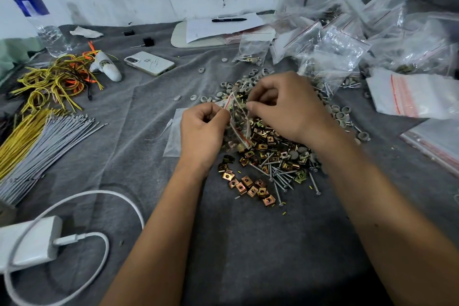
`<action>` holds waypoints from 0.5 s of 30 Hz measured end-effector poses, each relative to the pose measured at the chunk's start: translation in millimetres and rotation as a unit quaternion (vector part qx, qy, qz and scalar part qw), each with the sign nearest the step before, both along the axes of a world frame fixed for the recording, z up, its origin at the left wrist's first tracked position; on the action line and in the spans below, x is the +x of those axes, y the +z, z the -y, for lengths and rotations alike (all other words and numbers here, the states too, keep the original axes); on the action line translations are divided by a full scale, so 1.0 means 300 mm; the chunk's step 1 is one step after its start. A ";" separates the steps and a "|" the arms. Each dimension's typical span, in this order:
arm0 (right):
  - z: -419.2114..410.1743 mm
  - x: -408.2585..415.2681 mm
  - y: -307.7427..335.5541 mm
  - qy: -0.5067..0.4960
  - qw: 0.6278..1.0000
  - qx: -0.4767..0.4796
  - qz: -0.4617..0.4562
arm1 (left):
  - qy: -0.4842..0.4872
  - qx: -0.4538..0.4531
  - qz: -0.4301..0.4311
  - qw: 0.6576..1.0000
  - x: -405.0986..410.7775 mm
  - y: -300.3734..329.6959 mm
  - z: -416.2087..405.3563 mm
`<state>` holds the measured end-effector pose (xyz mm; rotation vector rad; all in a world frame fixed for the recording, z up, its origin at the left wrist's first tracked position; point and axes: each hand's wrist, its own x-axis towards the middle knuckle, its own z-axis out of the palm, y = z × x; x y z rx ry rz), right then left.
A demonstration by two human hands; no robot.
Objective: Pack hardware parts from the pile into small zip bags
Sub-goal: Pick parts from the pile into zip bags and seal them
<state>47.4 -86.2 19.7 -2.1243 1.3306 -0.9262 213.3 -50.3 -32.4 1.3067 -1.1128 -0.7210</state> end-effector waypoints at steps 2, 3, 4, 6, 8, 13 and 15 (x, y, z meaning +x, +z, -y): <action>0.000 0.020 -0.006 0.030 0.999 -0.002 0.010 | 0.000 -0.006 -0.002 1.000 0.001 0.001 -0.002; 0.002 0.029 -0.013 0.043 0.999 -0.017 -0.010 | 0.001 -0.009 -0.003 1.000 0.002 0.001 -0.003; 0.005 0.038 -0.022 0.050 0.997 -0.039 -0.037 | 0.001 -0.013 -0.006 1.000 0.002 0.001 -0.004; 0.007 0.052 -0.042 0.051 0.993 -0.078 -0.075 | 0.001 -0.019 -0.016 1.000 0.002 0.003 -0.004; 0.011 0.057 -0.059 0.046 0.992 -0.087 -0.085 | 0.002 -0.024 -0.017 1.000 0.003 0.006 -0.005; 0.024 0.050 -0.076 0.038 0.988 -0.068 -0.131 | 0.015 -0.025 -0.026 0.999 0.006 0.005 0.000; 0.022 0.052 -0.074 0.060 0.986 -0.065 -0.144 | 0.014 -0.012 -0.045 0.999 0.007 0.002 0.003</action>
